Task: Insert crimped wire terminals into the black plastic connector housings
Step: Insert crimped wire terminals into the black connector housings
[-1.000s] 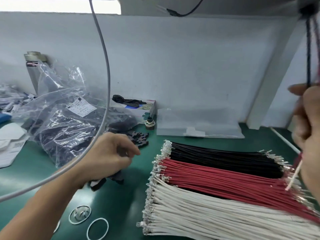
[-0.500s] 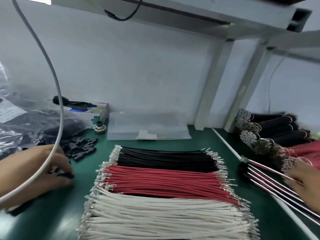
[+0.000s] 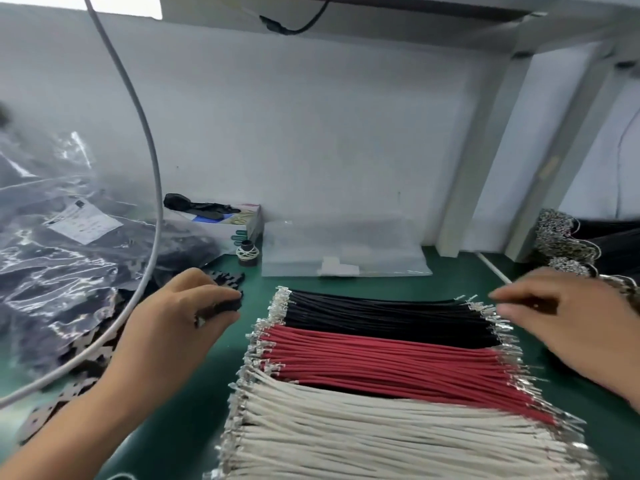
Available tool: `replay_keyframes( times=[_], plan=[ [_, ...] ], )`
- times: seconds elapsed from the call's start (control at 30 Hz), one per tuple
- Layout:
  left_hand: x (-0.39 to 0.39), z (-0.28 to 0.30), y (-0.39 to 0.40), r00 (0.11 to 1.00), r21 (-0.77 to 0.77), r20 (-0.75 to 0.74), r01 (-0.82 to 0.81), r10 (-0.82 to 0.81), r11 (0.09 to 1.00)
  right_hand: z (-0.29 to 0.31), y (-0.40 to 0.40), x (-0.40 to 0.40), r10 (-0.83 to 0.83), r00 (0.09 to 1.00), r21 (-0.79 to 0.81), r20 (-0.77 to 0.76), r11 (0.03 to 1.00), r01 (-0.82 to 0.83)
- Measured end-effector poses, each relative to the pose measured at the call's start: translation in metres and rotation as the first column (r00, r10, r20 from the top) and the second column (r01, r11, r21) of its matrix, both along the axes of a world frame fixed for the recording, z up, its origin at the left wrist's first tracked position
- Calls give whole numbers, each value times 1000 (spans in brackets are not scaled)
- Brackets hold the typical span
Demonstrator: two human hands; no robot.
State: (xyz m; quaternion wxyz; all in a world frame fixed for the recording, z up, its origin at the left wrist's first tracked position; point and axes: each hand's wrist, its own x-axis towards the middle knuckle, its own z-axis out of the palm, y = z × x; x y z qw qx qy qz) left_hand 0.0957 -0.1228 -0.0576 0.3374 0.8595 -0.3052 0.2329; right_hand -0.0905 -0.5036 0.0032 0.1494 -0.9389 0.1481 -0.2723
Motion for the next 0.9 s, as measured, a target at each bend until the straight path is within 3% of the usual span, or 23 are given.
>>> replay_keyframes(
  times=[0.17, 0.33, 0.9],
  plan=[
    [0, -10, -5, 999, -60, 9, 50, -50, 997, -18, 84, 107, 262, 957, 157, -126, 958, -241],
    [-3, -12, -6, 999, -55, -6, 43, -43, 998, -39, 107, 153, 279, 896, 171, -344, 957, -233],
    [-11, -7, -12, 997, -58, -72, -3, -1, 998, -39, 108, 161, 216, 914, 51, -343, 976, -211]
  ],
)
